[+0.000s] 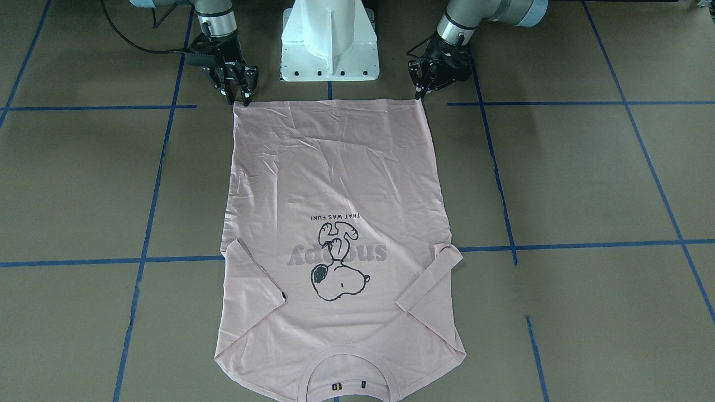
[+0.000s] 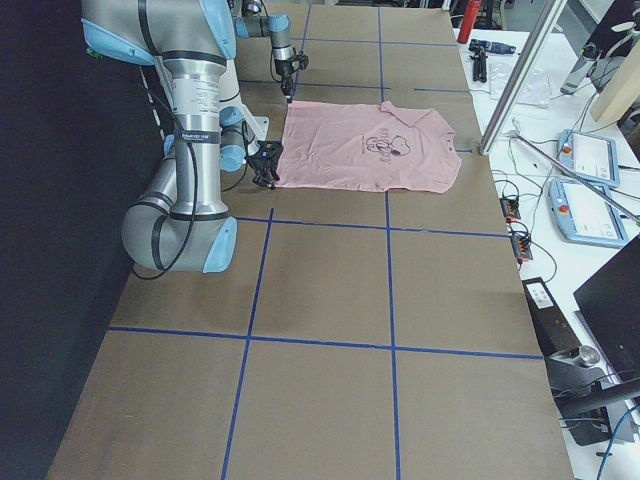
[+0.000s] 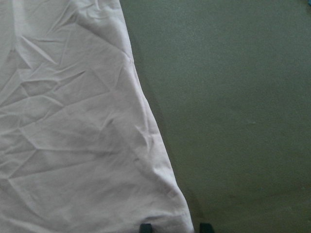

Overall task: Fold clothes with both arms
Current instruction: 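Grasp the hem corners with both grippers, then lift the hem with both grippers and fold it toward the collar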

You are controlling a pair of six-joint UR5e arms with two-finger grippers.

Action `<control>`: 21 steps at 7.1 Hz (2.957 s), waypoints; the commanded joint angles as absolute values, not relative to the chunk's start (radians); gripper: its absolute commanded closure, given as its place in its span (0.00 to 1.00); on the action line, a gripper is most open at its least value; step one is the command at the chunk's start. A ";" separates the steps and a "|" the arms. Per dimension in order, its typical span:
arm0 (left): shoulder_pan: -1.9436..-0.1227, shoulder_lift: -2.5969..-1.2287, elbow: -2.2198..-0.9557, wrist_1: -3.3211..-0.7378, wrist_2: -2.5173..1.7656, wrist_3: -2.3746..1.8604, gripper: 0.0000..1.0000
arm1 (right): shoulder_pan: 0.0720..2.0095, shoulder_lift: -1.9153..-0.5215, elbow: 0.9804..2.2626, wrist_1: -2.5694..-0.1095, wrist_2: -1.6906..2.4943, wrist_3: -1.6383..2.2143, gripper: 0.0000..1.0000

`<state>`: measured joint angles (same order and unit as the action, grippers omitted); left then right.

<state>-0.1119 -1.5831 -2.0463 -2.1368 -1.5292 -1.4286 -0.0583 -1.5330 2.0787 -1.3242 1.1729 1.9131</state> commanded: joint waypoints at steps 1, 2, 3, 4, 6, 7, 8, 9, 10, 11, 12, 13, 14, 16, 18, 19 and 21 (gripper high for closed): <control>-0.107 -1.583 -2.046 -2.137 -1.528 -1.430 1.00 | -0.058 -1.532 2.083 -1.324 1.163 1.924 1.00; -0.107 -1.583 -2.048 -2.137 -1.528 -1.430 1.00 | -0.055 -1.532 2.088 -1.324 1.163 1.924 1.00; -0.107 -1.583 -2.049 -2.137 -1.528 -1.430 1.00 | -0.052 -1.532 2.098 -1.324 1.163 1.922 1.00; -0.107 -1.585 -2.052 -2.137 -1.528 -1.430 1.00 | -0.051 -1.535 2.118 -1.325 1.166 1.921 1.00; -0.113 -1.582 -2.159 -2.079 -1.564 -1.421 1.00 | -0.051 -1.532 2.268 -1.491 1.184 1.911 1.00; -0.110 -1.592 -2.283 -1.925 -1.630 -1.419 1.00 | -0.054 -1.526 2.387 -1.605 1.221 1.911 1.00; -0.118 -1.621 -2.439 -1.740 -1.704 -1.417 1.00 | -0.058 -1.523 2.531 -1.747 1.259 1.910 1.00; -0.133 -1.723 -2.571 -1.513 -1.767 -1.417 1.00 | -0.067 -1.493 2.678 -1.916 1.311 1.910 1.00; -0.187 -1.875 -2.620 -1.333 -1.814 -1.416 1.00 | -0.028 -1.385 2.721 -2.047 1.395 1.910 1.00; -0.228 -1.961 -2.606 -1.266 -1.842 -1.410 1.00 | 0.013 -1.297 2.720 -2.147 1.420 1.884 1.00; -0.236 -1.965 -2.583 -1.263 -1.842 -1.349 1.00 | 0.038 -1.234 2.698 -2.196 1.425 1.841 1.00; -0.268 -1.968 -2.532 -1.267 -1.839 -1.298 1.00 | 0.075 -1.200 2.666 -2.204 1.425 1.818 1.00; -0.334 -1.980 -2.475 -1.269 -1.833 -1.225 1.00 | 0.156 -1.145 2.598 -2.201 1.425 1.733 1.00; -0.472 -2.023 -2.345 -1.270 -1.838 -1.099 1.00 | 0.353 -1.100 2.457 -2.178 1.474 1.611 1.00; -0.610 -2.051 -2.243 -1.295 -1.839 -0.958 1.00 | 0.535 -1.066 2.244 -2.004 1.550 1.525 1.00; -0.674 -2.051 -2.176 -1.348 -1.839 -0.912 1.00 | 0.593 -1.060 2.145 -1.909 1.578 1.473 1.00; -0.735 -2.075 -2.009 -1.483 -1.839 -0.885 1.00 | 0.649 -1.052 1.977 -1.746 1.578 1.450 1.00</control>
<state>-0.6925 -2.0568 -2.1110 -1.4066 -1.8392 -0.9046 0.6078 -1.0564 2.0807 -1.8484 1.5729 1.4683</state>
